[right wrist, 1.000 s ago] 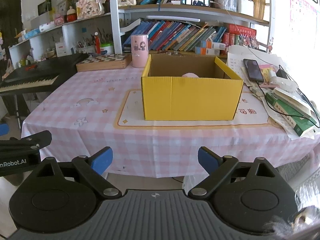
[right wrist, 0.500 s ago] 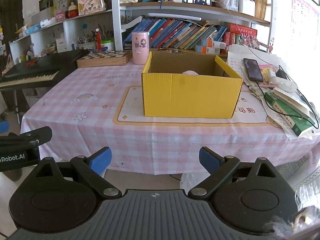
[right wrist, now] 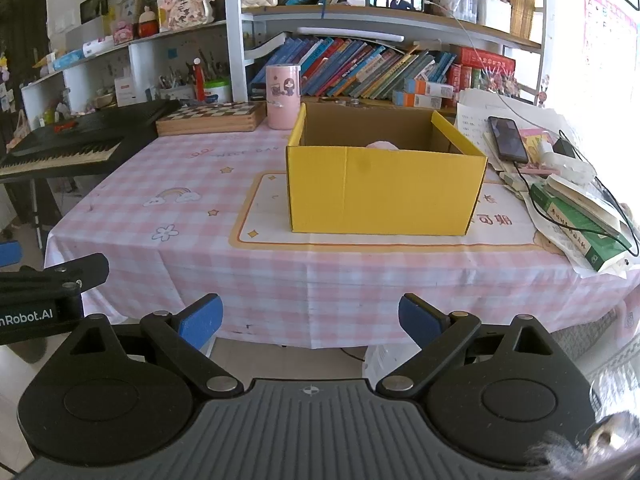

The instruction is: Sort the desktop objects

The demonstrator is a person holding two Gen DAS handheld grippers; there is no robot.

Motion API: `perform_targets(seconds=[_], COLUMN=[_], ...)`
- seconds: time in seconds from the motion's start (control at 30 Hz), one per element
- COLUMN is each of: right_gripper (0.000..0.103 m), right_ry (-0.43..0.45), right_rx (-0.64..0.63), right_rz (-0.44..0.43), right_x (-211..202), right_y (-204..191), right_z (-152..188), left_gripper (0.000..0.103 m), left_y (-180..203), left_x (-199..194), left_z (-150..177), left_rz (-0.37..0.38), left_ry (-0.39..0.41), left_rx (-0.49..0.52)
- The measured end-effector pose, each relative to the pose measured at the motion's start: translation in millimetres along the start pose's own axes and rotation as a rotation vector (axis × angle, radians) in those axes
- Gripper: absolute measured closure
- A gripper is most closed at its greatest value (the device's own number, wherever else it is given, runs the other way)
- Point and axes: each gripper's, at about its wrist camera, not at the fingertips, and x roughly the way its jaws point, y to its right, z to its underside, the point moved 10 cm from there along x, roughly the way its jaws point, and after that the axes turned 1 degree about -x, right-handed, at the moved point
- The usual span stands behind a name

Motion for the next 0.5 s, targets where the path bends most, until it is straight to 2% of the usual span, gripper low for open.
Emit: perform_targets(seconds=[0.5], right_gripper=[0.006], right_ry=[-0.012], right_rx=[0.01], right_rz=[-0.002], right_x=[3.1], right_y=[1.6], right_z=[0.6], left_gripper=[0.0], left_y=[2.3], left_x=[1.8], left_z=[1.2], left_rz=[0.004], left_ry=[-0.009], left_rx=[0.007])
